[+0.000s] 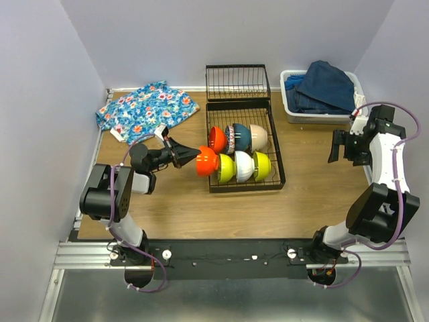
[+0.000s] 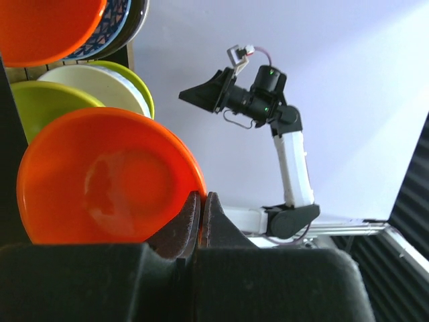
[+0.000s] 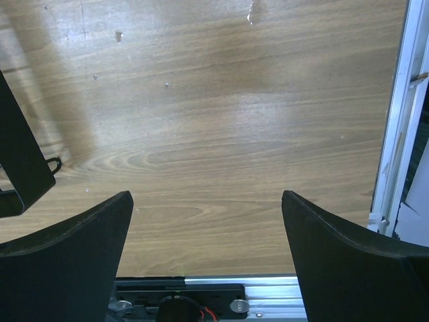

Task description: Load the bowls into the dish rack

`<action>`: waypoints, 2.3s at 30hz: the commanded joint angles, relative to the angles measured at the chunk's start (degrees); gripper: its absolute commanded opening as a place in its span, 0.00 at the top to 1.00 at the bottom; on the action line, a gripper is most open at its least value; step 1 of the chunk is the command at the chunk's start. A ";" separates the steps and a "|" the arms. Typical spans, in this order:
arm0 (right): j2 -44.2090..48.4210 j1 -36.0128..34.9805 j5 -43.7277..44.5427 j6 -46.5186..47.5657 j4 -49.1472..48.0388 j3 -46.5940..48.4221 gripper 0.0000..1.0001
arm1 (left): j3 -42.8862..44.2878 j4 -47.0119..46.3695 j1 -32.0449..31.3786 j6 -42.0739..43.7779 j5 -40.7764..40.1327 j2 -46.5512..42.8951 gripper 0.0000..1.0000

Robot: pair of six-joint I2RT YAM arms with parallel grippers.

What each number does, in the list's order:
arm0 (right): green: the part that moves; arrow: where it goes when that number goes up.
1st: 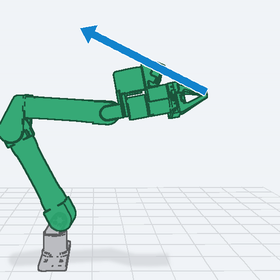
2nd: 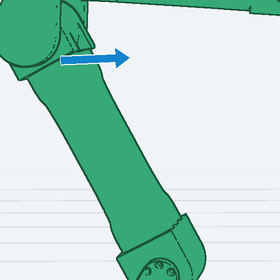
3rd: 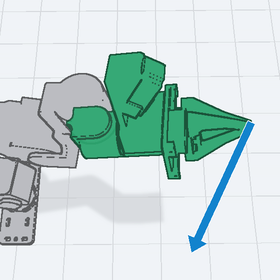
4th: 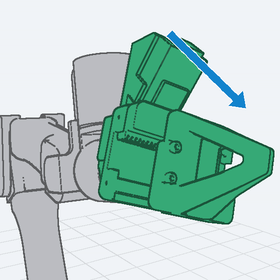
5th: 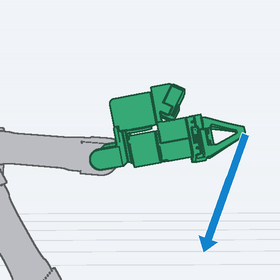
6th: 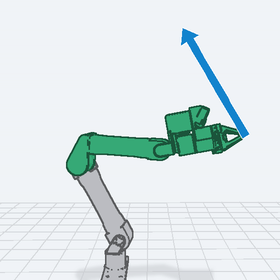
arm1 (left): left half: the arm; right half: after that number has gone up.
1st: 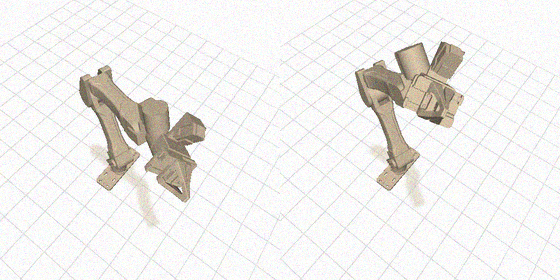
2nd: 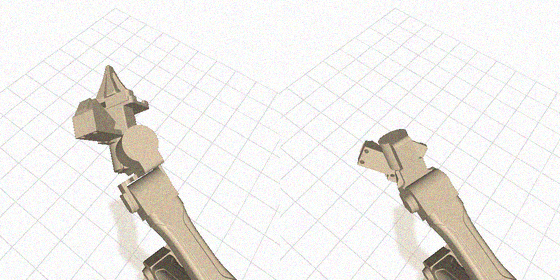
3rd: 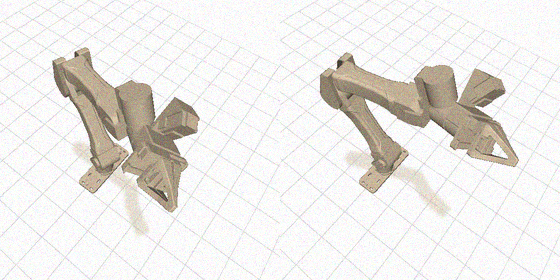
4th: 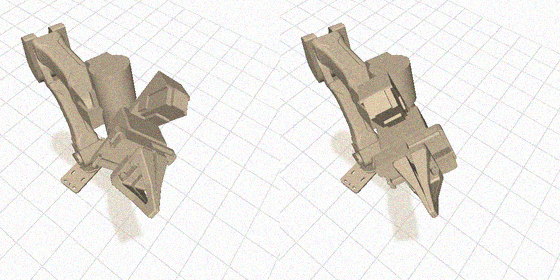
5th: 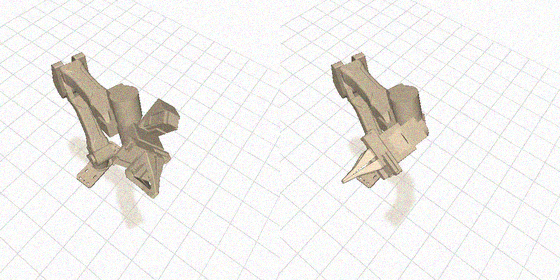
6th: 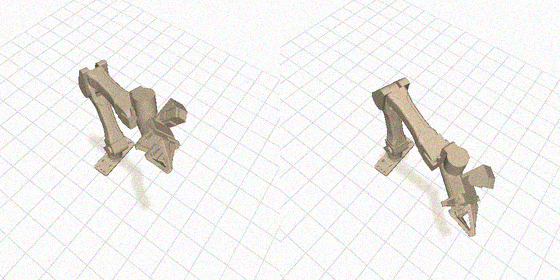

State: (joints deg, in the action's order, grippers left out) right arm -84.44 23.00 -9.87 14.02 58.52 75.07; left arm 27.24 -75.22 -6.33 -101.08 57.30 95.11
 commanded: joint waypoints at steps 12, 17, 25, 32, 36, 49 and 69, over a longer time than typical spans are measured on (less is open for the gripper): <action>1.65 0.20 0.47 1.01 0.63 -4.31 0.00 | 2.20 -10.16 -1.58 2.10 -1.41 -2.29 1.00; 3.40 0.20 -0.06 0.66 0.36 -6.25 0.00 | 0.88 2.00 -1.58 10.28 -1.57 -8.17 1.00; 5.43 0.20 -0.33 0.92 0.45 -8.27 0.00 | -0.17 -2.02 -1.93 8.28 -3.42 -5.82 1.00; 6.05 0.20 -0.24 1.80 0.19 -9.24 0.00 | -0.97 -10.30 -2.28 4.05 -5.44 -1.95 1.00; 6.22 0.20 -0.50 1.54 0.10 -9.59 0.00 | -0.35 -12.23 -2.64 2.30 -5.79 -0.45 1.00; 6.57 0.20 -0.15 0.92 -0.25 -10.73 0.00 | 0.27 -15.56 -4.57 -0.52 -7.02 0.78 1.00; 5.52 0.20 1.78 1.62 -1.48 -13.54 0.00 | -1.32 -21.20 -6.94 -4.04 -9.31 4.30 1.00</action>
State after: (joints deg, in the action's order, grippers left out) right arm -78.85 23.00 -9.45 15.09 58.19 62.96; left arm 26.63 -78.67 -12.91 -105.97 47.99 98.91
